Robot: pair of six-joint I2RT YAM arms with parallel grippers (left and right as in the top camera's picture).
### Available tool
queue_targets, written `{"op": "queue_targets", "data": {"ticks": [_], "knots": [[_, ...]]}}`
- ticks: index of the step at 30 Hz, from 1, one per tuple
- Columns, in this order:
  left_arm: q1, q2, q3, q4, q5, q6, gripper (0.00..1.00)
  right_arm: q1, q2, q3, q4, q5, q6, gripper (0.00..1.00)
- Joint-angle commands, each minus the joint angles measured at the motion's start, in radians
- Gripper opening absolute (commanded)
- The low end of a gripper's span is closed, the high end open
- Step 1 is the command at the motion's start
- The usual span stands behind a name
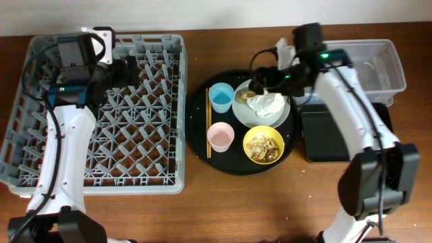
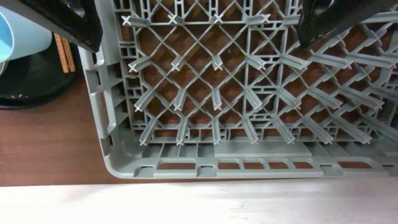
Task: Sort waste into correct bins and load items into the dishwasher rack
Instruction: 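Move the right gripper over the white plate and grasp the wrapper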
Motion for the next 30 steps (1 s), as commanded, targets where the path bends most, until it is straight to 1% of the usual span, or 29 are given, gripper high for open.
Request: {"op": "queue_targets", "data": {"ticks": [1,4,5,6,8,9,11,12,13,14,15,16,18,19,21,22,24,26,30], "knots": [[0.003,0.005,0.019,0.002,-0.003,0.013,1.0,0.103,0.059,0.021,0.002,0.306,0.159,0.98],[0.003,0.005,0.019,0.001,-0.003,0.013,1.0,0.133,0.15,0.021,0.003,0.324,0.171,1.0],[0.003,0.005,0.019,0.001,-0.003,0.013,1.0,0.133,0.18,0.021,0.002,0.351,0.172,0.94],[0.003,0.005,0.019,0.002,-0.003,0.013,1.0,0.132,0.199,0.021,0.002,0.385,0.181,0.91],[0.003,0.005,0.019,0.001,-0.003,0.013,1.0,0.131,0.245,0.021,0.02,0.452,0.191,0.91],[0.003,0.005,0.019,0.002,-0.003,0.013,1.0,0.131,0.265,0.021,0.033,0.461,0.191,0.89],[0.003,0.005,0.019,0.001,-0.003,0.013,1.0,0.131,0.305,0.021,0.056,0.462,0.192,0.79],[0.003,0.005,0.019,0.002,-0.003,0.013,1.0,0.131,0.32,0.021,0.058,0.461,0.192,0.68],[0.003,0.005,0.019,0.002,-0.003,0.013,1.0,0.131,0.322,0.021,0.059,0.459,0.192,0.48],[0.003,0.005,0.019,0.002,-0.003,0.013,1.0,0.131,0.322,0.021,0.059,0.459,0.192,0.31],[0.003,0.005,0.019,0.002,-0.003,0.012,1.0,0.131,0.322,0.021,0.055,0.458,0.192,0.1],[0.003,0.005,0.019,0.002,-0.003,0.013,1.0,0.131,0.321,0.021,0.052,0.458,0.192,0.04],[0.003,0.005,0.019,0.001,-0.003,0.013,1.0,0.13,0.305,0.042,0.012,0.458,0.191,0.04],[0.003,0.005,0.019,0.001,-0.003,0.013,1.0,0.13,0.281,0.088,-0.053,0.458,0.191,0.04],[0.003,0.005,0.019,0.001,-0.003,0.013,1.0,0.126,0.229,0.203,-0.187,0.458,0.184,0.04],[0.003,0.005,0.019,0.002,-0.003,0.013,1.0,0.111,0.193,0.311,-0.285,0.458,0.184,0.04],[0.003,0.005,0.019,0.001,-0.003,0.013,1.0,0.07,0.156,0.467,-0.375,0.458,0.183,0.04],[0.003,0.005,0.019,0.001,-0.003,0.013,1.0,0.019,0.153,0.556,-0.388,0.458,0.184,0.04],[0.003,0.005,0.019,0.002,-0.003,0.013,1.0,-0.097,0.161,0.558,-0.284,0.471,0.186,0.04]]}}
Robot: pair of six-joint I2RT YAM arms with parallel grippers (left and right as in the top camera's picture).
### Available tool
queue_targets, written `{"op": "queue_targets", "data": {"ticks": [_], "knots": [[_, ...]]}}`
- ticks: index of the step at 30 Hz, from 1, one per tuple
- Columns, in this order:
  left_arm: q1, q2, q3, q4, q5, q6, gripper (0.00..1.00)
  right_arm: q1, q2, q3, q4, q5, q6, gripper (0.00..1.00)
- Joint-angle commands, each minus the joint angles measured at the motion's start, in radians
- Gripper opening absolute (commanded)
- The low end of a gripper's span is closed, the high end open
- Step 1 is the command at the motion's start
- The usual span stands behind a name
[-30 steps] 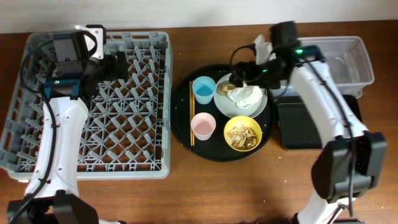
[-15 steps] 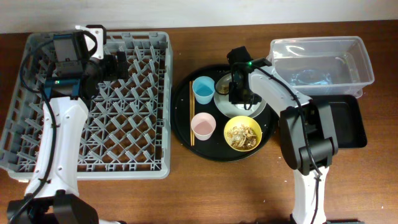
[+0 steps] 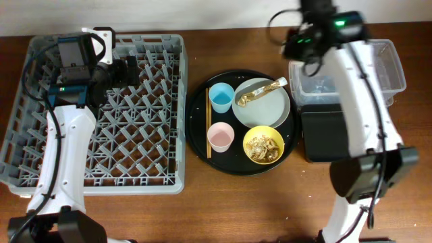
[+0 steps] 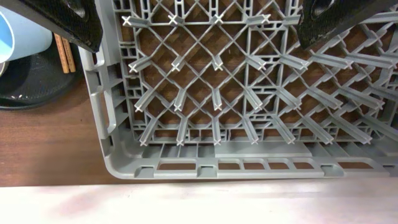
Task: Sort waste into correct bins and load items into the dishwasher rack
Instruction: 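Move the right gripper over the white plate and grasp the wrapper, then carry the wrapper right and drop it into the clear bin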
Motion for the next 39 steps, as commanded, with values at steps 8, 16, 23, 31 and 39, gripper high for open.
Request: {"op": "queue_targets", "data": {"ticks": [8,16,23,31,39], "knots": [[0.003,0.005,0.019,0.003,-0.003,0.013,1.0,-0.178,0.199,-0.016,0.126,0.007,0.009,0.89],[0.003,0.005,0.019,0.003,-0.003,0.013,1.0,-0.036,0.177,0.106,-0.033,-0.206,0.113,0.81],[0.003,0.005,0.019,0.003,-0.003,0.012,1.0,0.179,0.204,-0.166,0.137,-0.016,0.44,0.66],[0.003,0.005,0.019,0.003,-0.003,0.013,1.0,0.189,0.204,-0.46,0.407,0.005,0.488,0.56],[0.003,0.005,0.019,0.002,-0.003,0.013,1.0,0.187,0.219,-0.476,0.397,0.003,0.476,0.04]]}}
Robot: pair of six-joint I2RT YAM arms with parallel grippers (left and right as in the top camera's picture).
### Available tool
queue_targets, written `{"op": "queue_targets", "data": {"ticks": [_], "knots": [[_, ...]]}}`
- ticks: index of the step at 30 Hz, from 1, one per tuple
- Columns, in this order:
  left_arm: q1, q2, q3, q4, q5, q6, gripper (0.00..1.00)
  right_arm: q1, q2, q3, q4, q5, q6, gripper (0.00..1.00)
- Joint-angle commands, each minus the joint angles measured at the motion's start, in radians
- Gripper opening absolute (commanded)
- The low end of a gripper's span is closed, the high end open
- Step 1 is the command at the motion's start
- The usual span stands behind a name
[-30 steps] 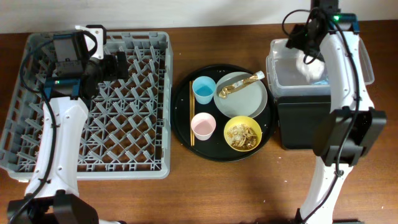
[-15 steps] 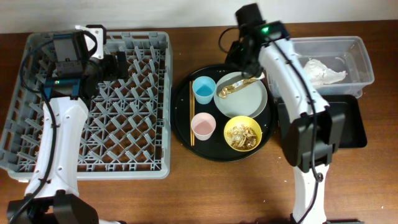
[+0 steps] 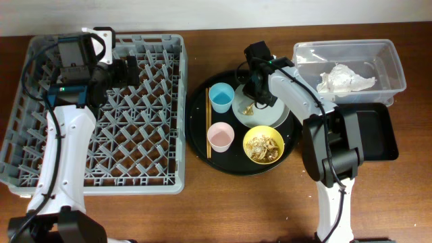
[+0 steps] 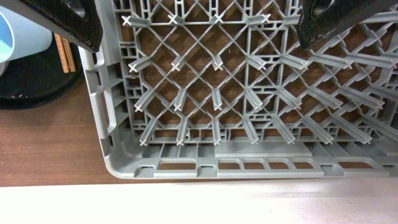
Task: Sort waste into correct bins and load items into the dishwasher rack
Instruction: 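Carry the wrapper right and drop it into the clear bin, then reach the right gripper to the yellow bowl and grasp its rim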
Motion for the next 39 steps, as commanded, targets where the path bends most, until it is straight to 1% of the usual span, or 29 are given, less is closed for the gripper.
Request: {"op": "queue_targets", "data": {"ticks": [1,3,4,6,8,9,11,12,13,14,15,16,17,18,19,20,22,24,25,28,30,32,33,36,37,39], "knots": [[0.003,0.005,0.019,0.002,-0.003,0.013,1.0,-0.012,-0.017,0.02,-0.033,0.006,-0.04,0.04],[0.003,0.005,0.019,0.002,-0.003,0.013,1.0,-0.032,-0.063,0.082,-0.084,-0.025,-0.106,0.04],[0.003,0.005,0.019,0.002,-0.003,0.013,1.0,-0.052,-0.099,0.14,-0.128,-0.045,-0.139,0.04],[0.003,0.005,0.019,0.002,-0.003,0.013,1.0,-0.124,-0.179,0.298,-0.238,-0.045,-0.151,0.04],[0.003,0.005,0.019,0.002,-0.003,0.013,1.0,-0.201,-0.211,0.375,-0.266,-0.033,-0.155,0.04],[0.003,0.005,0.019,0.002,-0.003,0.013,1.0,-0.24,-0.213,0.378,-0.25,-0.013,-0.15,0.04],[0.003,0.005,0.019,0.002,-0.003,0.013,1.0,-0.308,-0.183,0.376,-0.25,0.081,-0.038,0.04],[0.003,0.005,0.019,0.002,-0.003,0.013,1.0,-0.334,-0.159,0.376,-0.249,0.098,0.008,0.04],[0.003,0.005,0.019,0.002,-0.003,0.013,1.0,-0.359,-0.123,0.376,-0.246,0.098,0.039,0.04],[0.003,0.005,0.019,0.002,-0.003,0.013,1.0,-0.372,-0.092,0.376,-0.238,0.098,0.042,0.04],[0.003,0.005,0.019,0.002,-0.003,0.013,1.0,-0.377,-0.071,0.375,-0.23,0.098,0.042,0.07],[0.003,0.005,0.019,0.002,-0.003,0.013,1.0,-0.383,-0.033,0.375,-0.208,0.098,0.04,0.47],[0.003,0.005,0.019,0.002,-0.003,0.013,1.0,-0.384,-0.014,0.375,-0.194,0.097,0.028,0.76],[0.003,0.005,0.019,0.002,-0.003,0.013,1.0,-0.383,-0.011,0.375,-0.194,0.094,0.023,0.86],[0.003,0.005,0.019,0.002,-0.003,0.013,1.0,-0.384,-0.018,0.38,-0.194,0.061,-0.036,0.92],[0.003,0.005,0.019,0.002,-0.003,0.013,1.0,-0.384,-0.029,0.383,-0.195,0.035,-0.082,0.95],[0.003,0.005,0.019,0.002,-0.003,0.013,1.0,-0.382,-0.089,0.395,-0.217,-0.052,-0.209,0.96],[0.003,0.005,0.019,0.002,-0.003,0.013,1.0,-0.375,-0.168,0.411,-0.255,-0.209,-0.391,0.95],[0.003,0.005,0.019,0.002,-0.003,0.013,1.0,-0.367,-0.222,0.414,-0.314,-0.294,-0.475,0.94],[0.003,0.005,0.019,0.002,-0.003,0.013,1.0,-0.315,-0.298,0.414,-0.561,-0.315,-0.557,0.88],[0.003,0.005,0.019,0.002,-0.003,0.013,1.0,-0.252,-0.295,0.399,-0.673,-0.315,-0.575,0.85],[0.003,0.005,0.019,0.002,-0.003,0.013,1.0,-0.17,-0.295,0.353,-0.694,-0.311,-0.577,0.8],[0.003,0.005,0.019,0.002,-0.003,0.013,1.0,-0.11,-0.295,0.304,-0.675,-0.303,-0.563,0.77],[0.003,0.005,0.019,0.002,-0.003,0.013,1.0,0.006,-0.295,0.152,-0.587,-0.263,-0.46,0.74],[0.003,0.005,0.019,0.002,-0.003,0.013,1.0,0.043,-0.295,0.084,-0.542,-0.266,-0.438,0.71],[0.003,0.005,0.019,0.002,-0.003,0.013,1.0,0.116,-0.295,-0.029,-0.455,-0.266,-0.433,0.67]]}}
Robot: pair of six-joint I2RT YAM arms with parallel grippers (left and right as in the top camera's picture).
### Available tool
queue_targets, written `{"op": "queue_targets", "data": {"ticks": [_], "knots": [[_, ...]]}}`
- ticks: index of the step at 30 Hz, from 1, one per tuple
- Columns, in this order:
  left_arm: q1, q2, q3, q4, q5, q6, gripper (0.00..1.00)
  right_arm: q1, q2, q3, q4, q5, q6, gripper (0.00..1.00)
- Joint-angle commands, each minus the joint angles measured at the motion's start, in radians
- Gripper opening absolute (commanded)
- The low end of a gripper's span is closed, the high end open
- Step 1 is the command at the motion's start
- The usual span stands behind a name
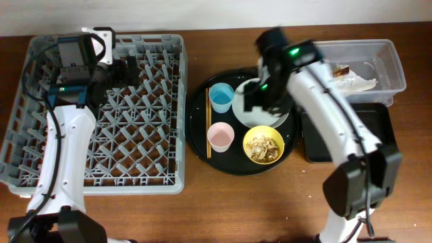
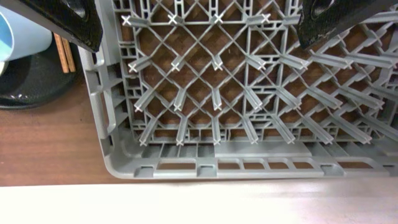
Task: Sort waste into correct bins and load items into the dishwasher rack
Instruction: 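Reach the right gripper to the yellow bowl and grasp its rim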
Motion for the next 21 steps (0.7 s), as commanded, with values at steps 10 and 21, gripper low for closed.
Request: {"op": "queue_targets", "data": {"ticks": [10,21], "knots": [[0.003,0.005,0.019,0.001,-0.003,0.013,1.0,0.126,-0.002,-0.336,0.302,0.074,0.192,0.53],[0.003,0.005,0.019,0.001,-0.003,0.013,1.0,0.1,-0.038,-0.146,0.187,0.246,0.301,0.52]]}}
